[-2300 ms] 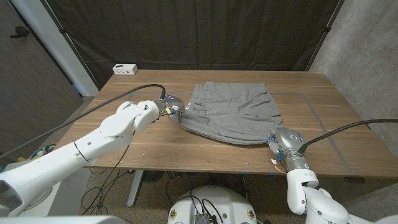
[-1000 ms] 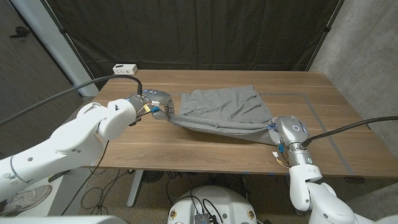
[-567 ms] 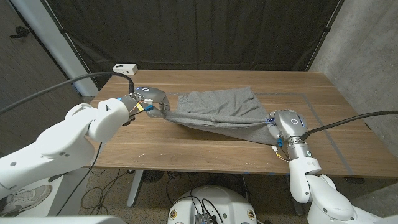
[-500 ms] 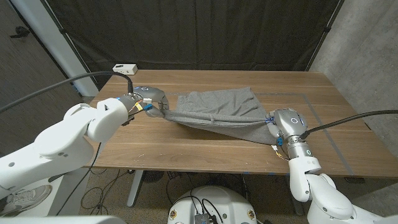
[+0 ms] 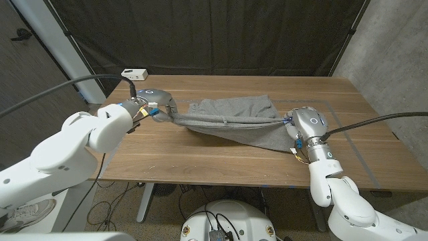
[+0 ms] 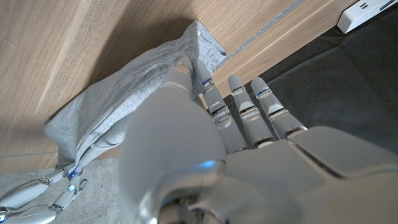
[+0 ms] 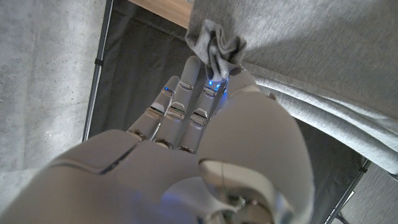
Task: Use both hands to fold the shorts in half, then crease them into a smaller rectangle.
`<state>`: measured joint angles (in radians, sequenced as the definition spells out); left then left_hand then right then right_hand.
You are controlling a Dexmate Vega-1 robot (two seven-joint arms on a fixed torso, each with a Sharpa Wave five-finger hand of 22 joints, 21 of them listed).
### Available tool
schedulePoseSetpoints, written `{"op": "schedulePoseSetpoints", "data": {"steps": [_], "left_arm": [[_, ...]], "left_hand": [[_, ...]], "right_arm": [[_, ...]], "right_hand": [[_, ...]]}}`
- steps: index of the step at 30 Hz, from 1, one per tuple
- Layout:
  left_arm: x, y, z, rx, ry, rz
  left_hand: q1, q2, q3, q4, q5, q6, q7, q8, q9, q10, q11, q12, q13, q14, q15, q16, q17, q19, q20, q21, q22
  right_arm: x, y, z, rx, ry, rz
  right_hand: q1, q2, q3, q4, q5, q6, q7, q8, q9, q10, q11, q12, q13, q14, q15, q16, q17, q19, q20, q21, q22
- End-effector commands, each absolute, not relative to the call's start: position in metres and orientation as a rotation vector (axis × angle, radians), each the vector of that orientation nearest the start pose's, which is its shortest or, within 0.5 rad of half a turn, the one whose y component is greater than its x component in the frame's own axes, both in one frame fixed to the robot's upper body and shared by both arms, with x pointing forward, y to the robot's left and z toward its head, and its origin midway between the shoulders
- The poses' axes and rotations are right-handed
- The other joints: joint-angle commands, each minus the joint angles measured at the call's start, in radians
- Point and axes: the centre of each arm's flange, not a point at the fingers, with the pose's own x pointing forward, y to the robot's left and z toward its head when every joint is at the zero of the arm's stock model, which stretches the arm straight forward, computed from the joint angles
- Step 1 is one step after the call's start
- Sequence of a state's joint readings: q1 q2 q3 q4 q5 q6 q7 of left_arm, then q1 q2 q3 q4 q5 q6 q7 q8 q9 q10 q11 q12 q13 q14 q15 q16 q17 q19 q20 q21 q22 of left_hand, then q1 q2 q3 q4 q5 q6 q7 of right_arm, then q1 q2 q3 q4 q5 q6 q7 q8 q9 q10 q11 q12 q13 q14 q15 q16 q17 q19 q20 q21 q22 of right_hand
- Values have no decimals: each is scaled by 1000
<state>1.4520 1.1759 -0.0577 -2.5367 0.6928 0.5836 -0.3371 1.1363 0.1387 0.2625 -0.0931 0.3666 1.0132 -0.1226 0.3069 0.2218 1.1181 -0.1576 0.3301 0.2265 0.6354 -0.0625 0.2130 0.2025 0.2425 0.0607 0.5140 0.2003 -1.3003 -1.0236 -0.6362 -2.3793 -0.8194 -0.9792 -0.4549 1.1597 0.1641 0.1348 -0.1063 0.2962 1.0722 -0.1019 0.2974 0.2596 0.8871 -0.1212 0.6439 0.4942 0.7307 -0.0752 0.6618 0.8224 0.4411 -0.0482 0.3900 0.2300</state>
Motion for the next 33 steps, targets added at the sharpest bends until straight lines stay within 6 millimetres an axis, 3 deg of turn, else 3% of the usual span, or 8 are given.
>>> {"op": "schedulePoseSetpoints", "data": {"steps": [1,13,33], "left_arm": [[409,279,62,1645,-520,180],[433,295,78,1521,-530,91],[474,298,96,1504,-413,-27]], "left_hand": [[9,15,7,12,5,43,49,5,4,25,-30,5,155,7,-162,-3,5,-3,3,5,2],[10,21,10,17,4,27,54,1,8,15,-36,6,164,9,-162,-3,5,-3,6,6,2],[11,26,14,22,2,22,56,3,16,11,-35,13,179,16,-162,-3,7,-6,9,7,2]], "right_arm": [[442,-234,-49,-1497,-630,-597],[463,-231,-36,-1515,-627,-575],[485,-225,-15,-1558,-677,-547]], "right_hand": [[8,3,0,9,9,1,-9,7,8,1,-8,7,5,11,-144,-2,6,-4,-49,5,3],[10,5,-1,13,9,-2,-16,4,12,3,-8,13,13,17,-145,-5,14,-3,-47,10,2],[14,5,-2,17,7,2,-17,0,11,1,-10,21,26,19,-145,-13,28,-9,-46,17,2]]}}
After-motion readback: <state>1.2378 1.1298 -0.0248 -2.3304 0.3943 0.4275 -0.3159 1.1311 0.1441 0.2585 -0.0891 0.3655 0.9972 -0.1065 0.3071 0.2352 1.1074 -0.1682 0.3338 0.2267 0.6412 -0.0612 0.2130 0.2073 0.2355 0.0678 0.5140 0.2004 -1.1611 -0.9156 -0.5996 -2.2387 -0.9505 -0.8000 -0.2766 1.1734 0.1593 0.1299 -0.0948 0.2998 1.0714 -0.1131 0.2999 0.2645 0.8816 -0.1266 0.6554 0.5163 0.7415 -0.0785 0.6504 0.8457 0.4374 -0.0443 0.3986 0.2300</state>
